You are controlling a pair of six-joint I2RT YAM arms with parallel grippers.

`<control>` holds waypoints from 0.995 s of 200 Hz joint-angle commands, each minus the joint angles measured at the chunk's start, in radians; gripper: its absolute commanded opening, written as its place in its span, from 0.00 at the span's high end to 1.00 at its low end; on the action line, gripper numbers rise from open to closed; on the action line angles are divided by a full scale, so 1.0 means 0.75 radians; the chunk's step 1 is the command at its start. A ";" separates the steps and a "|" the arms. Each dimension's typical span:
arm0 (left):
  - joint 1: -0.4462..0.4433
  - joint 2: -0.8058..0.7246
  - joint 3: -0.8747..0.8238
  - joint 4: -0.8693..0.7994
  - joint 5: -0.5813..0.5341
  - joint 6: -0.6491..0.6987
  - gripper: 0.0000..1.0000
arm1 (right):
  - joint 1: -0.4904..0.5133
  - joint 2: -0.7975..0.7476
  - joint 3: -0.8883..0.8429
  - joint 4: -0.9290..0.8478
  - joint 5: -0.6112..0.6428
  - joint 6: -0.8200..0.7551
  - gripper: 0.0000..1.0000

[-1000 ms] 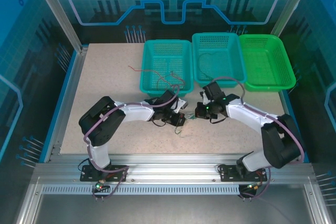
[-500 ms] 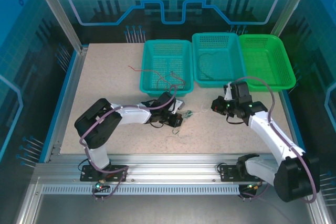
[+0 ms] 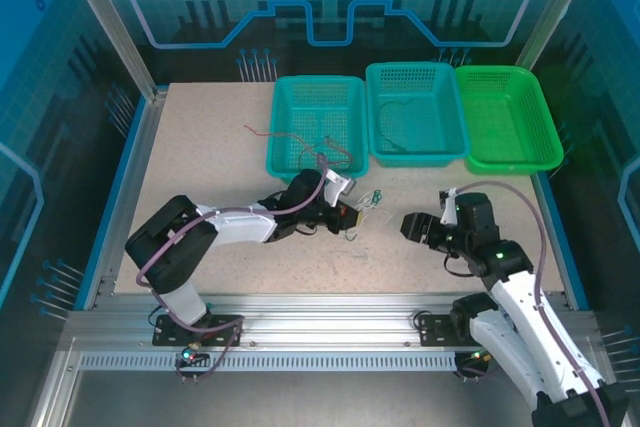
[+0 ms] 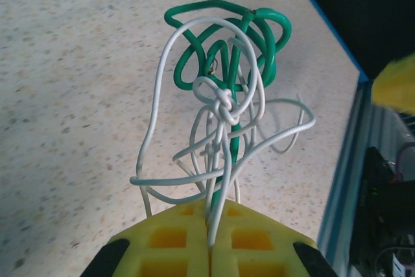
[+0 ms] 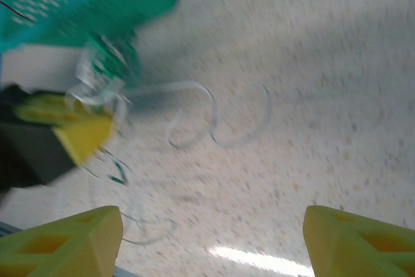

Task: Untangle the cables

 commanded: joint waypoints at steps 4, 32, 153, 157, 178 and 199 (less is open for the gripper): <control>-0.004 0.013 -0.008 0.157 0.108 0.052 1.00 | -0.019 0.148 0.141 0.081 -0.143 -0.058 0.30; -0.008 -0.006 0.002 0.130 0.114 0.074 1.00 | -0.004 0.384 0.265 0.162 -0.249 -0.088 0.35; -0.020 -0.042 0.014 0.095 0.121 0.096 1.00 | 0.036 0.735 0.312 0.308 -0.308 -0.115 0.72; -0.019 -0.043 0.014 0.096 0.120 0.097 1.00 | 0.036 0.735 0.313 0.305 -0.299 -0.112 0.76; -0.020 -0.052 0.002 0.098 0.103 0.091 1.00 | 0.028 0.726 0.307 0.271 -0.235 -0.098 0.94; -0.020 -0.065 -0.008 0.067 0.050 0.086 0.97 | 0.009 0.689 0.294 0.244 -0.162 -0.094 1.00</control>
